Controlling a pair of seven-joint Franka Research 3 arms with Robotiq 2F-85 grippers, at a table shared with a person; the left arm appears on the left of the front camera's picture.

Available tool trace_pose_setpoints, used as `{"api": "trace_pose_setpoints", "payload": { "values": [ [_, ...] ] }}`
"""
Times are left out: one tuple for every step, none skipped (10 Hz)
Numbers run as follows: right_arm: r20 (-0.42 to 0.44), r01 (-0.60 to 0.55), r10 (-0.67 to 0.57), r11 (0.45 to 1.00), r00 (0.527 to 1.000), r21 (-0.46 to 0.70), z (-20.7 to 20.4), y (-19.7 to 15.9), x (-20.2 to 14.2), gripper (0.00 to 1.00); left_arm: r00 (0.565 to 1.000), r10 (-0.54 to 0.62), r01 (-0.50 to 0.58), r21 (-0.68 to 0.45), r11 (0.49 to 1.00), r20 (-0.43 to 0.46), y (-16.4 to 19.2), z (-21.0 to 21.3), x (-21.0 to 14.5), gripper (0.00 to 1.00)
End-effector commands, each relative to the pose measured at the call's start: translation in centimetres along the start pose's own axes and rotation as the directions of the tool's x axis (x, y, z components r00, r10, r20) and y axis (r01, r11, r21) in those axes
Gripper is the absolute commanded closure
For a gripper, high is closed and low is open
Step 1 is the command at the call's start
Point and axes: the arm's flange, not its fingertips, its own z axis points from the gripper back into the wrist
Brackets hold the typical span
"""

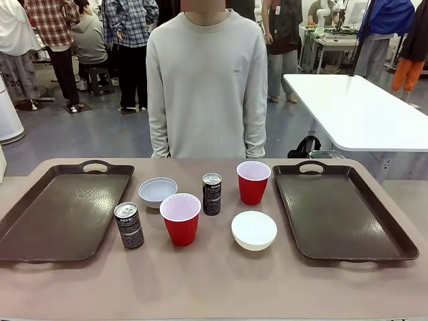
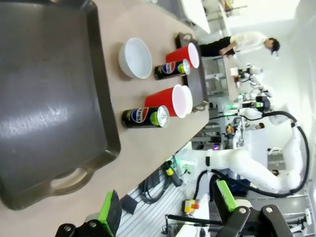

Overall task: Prepare tableware on both trays.
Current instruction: Pick up a Picnic Bowl from the table and place it on a Handle tray.

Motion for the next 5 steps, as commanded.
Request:
{"api": "trace_pose_setpoints", "payload": {
  "values": [
    [0.009, -0.018, 0.018, 1.000, 1.000, 0.009, -0.1, -0.3, -0.1, 0.00, 0.999, -0.027, 0.027, -0.025, 0.999, 0.031, -1.7, -1.4, -0.8, 0.00],
    [-0.012, -0.039, 0.039, 0.999, 0.999, -0.010, -0.2, 0.0, -0.1, 0.00, 0.999, -0.042, 0.042, -0.010, 0.999, 0.020, -2.8, -2.6, -0.9, 0.00],
    [-0.029, -0.058, 0.058, 0.998, 0.998, -0.022, -0.7, 0.4, 0.0, 0.00, 0.999, -0.047, 0.047, 0.008, 0.999, 0.009, -3.6, -2.8, -1.0, 0.00],
    [-0.063, -0.105, 0.100, 0.992, 0.993, -0.076, -1.2, 1.1, 0.0, 0.00, 0.997, -0.075, 0.074, 0.056, 0.996, 0.018, -4.2, -3.0, -0.9, 0.00],
    [-0.002, -0.014, 0.014, 1.000, 1.000, -0.014, 0.0, 0.2, -0.1, 0.00, 0.999, -0.041, 0.041, -0.007, 0.999, -0.011, -2.4, -1.7, -0.5, 0.00]
  ]
}}
